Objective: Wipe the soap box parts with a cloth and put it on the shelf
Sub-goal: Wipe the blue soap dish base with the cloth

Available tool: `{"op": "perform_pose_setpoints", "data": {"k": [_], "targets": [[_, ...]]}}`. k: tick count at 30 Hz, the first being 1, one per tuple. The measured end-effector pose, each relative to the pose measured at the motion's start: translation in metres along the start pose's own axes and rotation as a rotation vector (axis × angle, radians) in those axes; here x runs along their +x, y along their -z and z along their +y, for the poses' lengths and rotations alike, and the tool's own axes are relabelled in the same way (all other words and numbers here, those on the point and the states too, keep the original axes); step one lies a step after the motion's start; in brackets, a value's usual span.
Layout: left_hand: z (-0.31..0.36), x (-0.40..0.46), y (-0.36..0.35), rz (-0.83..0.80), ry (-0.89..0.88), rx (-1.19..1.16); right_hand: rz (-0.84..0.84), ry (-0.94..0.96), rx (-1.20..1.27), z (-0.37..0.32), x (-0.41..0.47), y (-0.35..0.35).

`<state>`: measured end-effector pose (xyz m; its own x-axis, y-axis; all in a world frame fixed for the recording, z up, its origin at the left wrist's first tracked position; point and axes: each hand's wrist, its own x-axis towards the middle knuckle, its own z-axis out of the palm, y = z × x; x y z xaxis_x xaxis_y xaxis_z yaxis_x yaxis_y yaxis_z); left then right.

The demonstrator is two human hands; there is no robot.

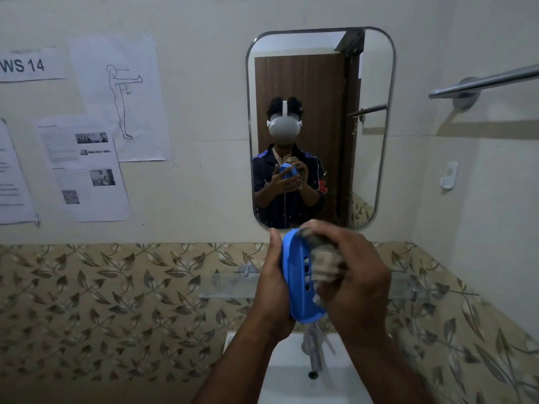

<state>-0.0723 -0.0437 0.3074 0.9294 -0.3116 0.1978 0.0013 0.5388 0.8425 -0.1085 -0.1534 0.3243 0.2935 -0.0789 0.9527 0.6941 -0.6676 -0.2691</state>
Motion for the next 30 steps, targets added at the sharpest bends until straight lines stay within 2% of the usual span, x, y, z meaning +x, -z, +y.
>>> {"op": "perform_pose_setpoints", "data": {"k": [2,7,10,13,16,18,20,24,26,28,30], "targets": [[-0.001,-0.001,-0.001,0.027,0.012,0.088,0.07,-0.108,-0.004,0.002,0.008,0.002],[0.001,0.003,0.003,0.095,-0.067,0.24,-0.294,0.101,0.029,-0.002,0.005,0.002],[0.002,0.002,0.002,0.125,-0.066,0.309,-0.354,0.142,0.027,0.005,0.006,0.001],[-0.001,0.001,-0.002,0.172,-0.054,0.418,-0.237,-0.061,0.082,0.01,0.017,0.001],[-0.002,0.0,-0.004,0.181,-0.056,0.453,-0.153,-0.295,0.005,0.01,0.021,0.0],[-0.002,0.0,-0.003,0.185,-0.075,0.449,-0.182,-0.224,-0.027,0.006,0.018,0.0],[-0.002,0.002,0.0,0.188,-0.089,0.446,-0.257,-0.047,-0.044,0.002,0.012,0.0],[-0.003,0.003,0.002,0.151,0.002,0.228,-0.479,0.127,0.064,0.006,-0.003,0.004],[-0.011,0.007,0.003,0.112,0.026,0.259,-0.426,0.153,0.041,0.011,-0.005,0.002],[-0.011,0.006,0.001,0.132,-0.016,0.265,-0.272,0.033,0.039,0.01,-0.004,-0.002],[-0.009,0.006,-0.001,0.14,0.009,0.252,-0.204,-0.084,0.046,0.004,-0.009,-0.008]]}}
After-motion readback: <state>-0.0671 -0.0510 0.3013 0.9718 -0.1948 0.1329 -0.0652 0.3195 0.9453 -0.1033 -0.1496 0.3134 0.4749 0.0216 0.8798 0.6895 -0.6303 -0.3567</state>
